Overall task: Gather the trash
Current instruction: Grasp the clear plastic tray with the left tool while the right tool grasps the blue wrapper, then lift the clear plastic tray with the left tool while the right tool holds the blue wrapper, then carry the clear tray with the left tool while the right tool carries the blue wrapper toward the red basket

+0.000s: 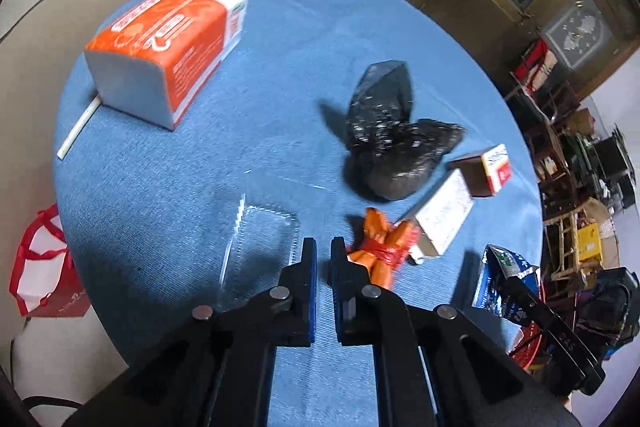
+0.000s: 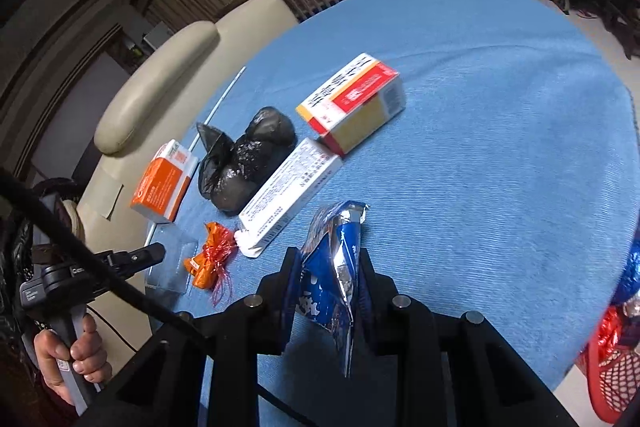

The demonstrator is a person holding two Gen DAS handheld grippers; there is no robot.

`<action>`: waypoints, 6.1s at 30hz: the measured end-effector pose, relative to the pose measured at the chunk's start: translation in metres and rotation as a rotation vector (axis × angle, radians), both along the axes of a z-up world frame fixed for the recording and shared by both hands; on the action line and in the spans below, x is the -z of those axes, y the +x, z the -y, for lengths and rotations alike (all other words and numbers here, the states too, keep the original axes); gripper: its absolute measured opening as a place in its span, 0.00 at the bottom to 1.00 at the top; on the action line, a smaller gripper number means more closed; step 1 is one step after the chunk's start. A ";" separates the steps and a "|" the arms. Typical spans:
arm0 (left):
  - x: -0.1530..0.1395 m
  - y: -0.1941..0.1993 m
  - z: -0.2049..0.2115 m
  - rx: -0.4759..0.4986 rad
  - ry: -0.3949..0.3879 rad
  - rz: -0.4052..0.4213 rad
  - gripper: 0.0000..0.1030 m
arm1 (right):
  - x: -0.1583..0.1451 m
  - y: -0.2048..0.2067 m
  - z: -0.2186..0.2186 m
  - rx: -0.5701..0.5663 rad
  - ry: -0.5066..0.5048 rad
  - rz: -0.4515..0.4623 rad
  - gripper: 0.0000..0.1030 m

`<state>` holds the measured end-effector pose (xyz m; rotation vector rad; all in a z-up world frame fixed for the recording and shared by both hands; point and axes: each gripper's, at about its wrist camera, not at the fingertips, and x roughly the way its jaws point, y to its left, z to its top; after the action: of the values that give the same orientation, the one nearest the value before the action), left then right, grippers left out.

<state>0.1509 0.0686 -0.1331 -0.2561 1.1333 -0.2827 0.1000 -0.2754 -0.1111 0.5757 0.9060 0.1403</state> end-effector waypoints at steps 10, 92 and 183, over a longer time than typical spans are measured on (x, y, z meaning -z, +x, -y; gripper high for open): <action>-0.027 -0.004 -0.016 0.018 -0.009 0.099 0.71 | 0.006 -0.019 0.015 0.023 0.021 -0.023 0.28; -0.098 -0.117 0.163 0.271 0.402 0.480 0.54 | -0.053 -0.126 0.068 0.136 0.023 0.188 0.28; -0.075 -0.143 0.240 0.482 0.486 0.470 0.54 | -0.034 -0.170 0.126 0.290 0.123 0.176 0.28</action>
<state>0.0076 -0.1717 -0.0585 0.5010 0.7492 -0.4530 -0.0700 -0.4019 -0.0770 0.7905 0.6382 -0.0153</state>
